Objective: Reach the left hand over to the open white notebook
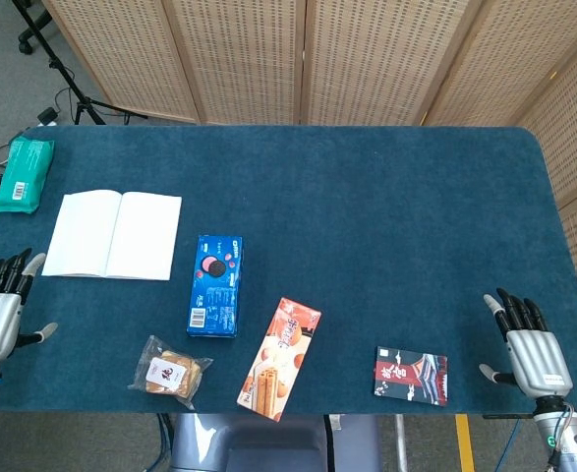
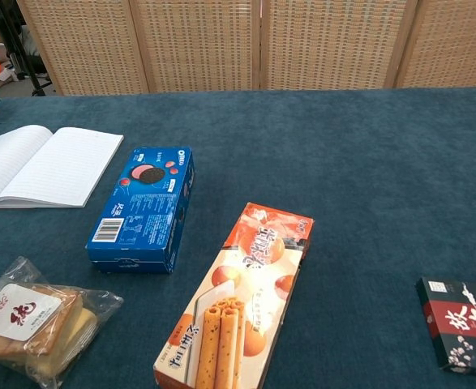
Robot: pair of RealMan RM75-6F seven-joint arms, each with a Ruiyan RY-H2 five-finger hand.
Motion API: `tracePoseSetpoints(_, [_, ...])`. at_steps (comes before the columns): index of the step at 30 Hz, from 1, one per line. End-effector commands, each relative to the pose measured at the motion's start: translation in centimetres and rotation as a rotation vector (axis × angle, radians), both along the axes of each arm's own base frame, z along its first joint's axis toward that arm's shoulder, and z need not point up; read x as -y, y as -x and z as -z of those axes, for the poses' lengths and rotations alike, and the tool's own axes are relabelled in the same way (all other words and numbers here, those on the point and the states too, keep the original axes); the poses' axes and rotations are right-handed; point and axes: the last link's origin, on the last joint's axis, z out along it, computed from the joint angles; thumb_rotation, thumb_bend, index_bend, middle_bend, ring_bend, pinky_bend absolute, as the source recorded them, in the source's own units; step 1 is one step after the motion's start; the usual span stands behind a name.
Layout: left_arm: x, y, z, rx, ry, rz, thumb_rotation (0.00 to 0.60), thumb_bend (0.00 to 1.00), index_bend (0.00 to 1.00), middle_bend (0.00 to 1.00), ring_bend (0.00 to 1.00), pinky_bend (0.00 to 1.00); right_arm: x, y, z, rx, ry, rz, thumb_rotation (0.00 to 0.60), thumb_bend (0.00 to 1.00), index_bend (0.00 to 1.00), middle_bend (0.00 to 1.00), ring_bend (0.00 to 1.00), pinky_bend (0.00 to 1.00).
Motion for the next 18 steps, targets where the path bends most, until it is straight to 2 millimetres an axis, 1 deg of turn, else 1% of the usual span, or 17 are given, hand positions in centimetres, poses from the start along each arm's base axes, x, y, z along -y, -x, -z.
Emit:
tracePoseSetpoints(1, [-0.03,0.05,0.03,-0.001,0.001,-0.002,0.600,0.03,0.00,0.00,0.00,0.00,0.01,0.02,0.03,-0.001,-0.002,0.002,0.600,0.10,0.05,0.00,0.00,0.00])
tracePoseSetpoints(18, [-0.07,0.06,-0.10,0.002,-0.003,0.000,0.600,0.03,0.00,0.00,0.00,0.00,0.04,0.04,0.10,-0.004,-0.003,0.004,0.600,0.10,0.05,0.00,0.00,0.00])
